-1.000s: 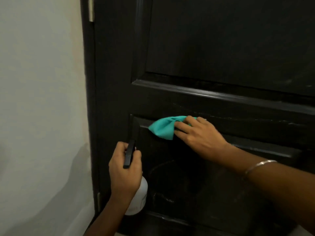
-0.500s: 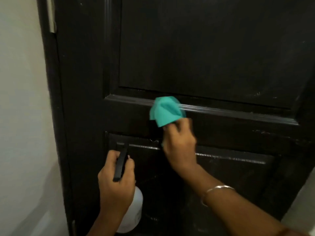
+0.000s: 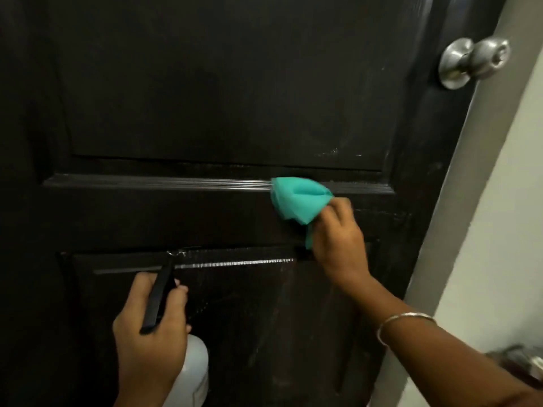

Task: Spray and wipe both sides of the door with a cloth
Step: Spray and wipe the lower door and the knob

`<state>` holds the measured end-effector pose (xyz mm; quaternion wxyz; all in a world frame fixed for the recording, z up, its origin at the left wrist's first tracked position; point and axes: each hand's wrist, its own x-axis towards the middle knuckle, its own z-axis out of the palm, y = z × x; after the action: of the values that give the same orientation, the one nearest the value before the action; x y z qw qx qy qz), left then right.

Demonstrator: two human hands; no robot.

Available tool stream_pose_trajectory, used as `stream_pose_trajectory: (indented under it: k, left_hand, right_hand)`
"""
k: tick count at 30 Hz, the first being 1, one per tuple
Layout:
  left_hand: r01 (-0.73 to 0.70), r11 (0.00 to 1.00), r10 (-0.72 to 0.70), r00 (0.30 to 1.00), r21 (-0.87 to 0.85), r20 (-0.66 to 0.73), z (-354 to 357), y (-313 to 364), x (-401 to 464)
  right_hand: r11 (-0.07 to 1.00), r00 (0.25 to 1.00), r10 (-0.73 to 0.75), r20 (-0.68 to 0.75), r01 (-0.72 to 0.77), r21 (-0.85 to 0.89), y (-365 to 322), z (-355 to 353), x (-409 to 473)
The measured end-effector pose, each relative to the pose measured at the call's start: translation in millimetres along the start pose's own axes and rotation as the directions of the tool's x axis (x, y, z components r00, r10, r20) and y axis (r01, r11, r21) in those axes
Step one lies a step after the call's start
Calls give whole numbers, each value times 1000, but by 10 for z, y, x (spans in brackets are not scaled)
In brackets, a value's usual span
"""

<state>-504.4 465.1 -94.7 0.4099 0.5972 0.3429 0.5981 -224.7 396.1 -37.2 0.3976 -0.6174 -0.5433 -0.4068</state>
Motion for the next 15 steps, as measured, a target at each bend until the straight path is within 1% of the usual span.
stream_pose_trajectory:
  k: [1,3,4,5,6,7,8,10,11,13,15]
  left_hand:
    - [5,1000,-4,1000,-13,15,31,13,-21]
    - [9,999,-8,999,-34,48,88,32,-62]
    - [5,999,-3,998,-37,67,118,36,-75]
    - [3,999,0,997,-39,80,141,40,-84]
    - [4,999,-1,996,-35,87,179,39,-89]
    - [7,1000,-4,996,-24,92,223,26,-89]
    - [12,1000,-12,995,-7,99,280,13,-91]
    - [30,999,-32,994,21,100,393,-17,-111]
    - [37,999,-38,994,21,101,458,-29,-134]
    - [39,999,-41,993,19,112,581,-52,-209]
    - [72,997,-74,990,21,121,705,-58,-313]
  right_hand:
    - [991,990,131,-49,-131,-8,157,-101,-55]
    - [936,927,347,-144,-352,-10,244,-132,-102]
    - [912,894,404,-195,-410,8,181,-82,-87]
    - [900,872,432,-232,-433,46,69,-3,-60]
    - [900,866,435,-247,-428,87,-73,79,-24]
    - [908,878,419,-233,-400,124,-234,166,8]
    - [926,907,373,-195,-350,144,-377,238,16]
    - [963,971,225,-75,-210,168,-595,335,-11]
    - [974,988,152,-22,-146,175,-623,349,-25]
    - [980,998,48,35,-54,191,-567,325,2]
    - [984,997,-29,72,15,180,-485,263,70]
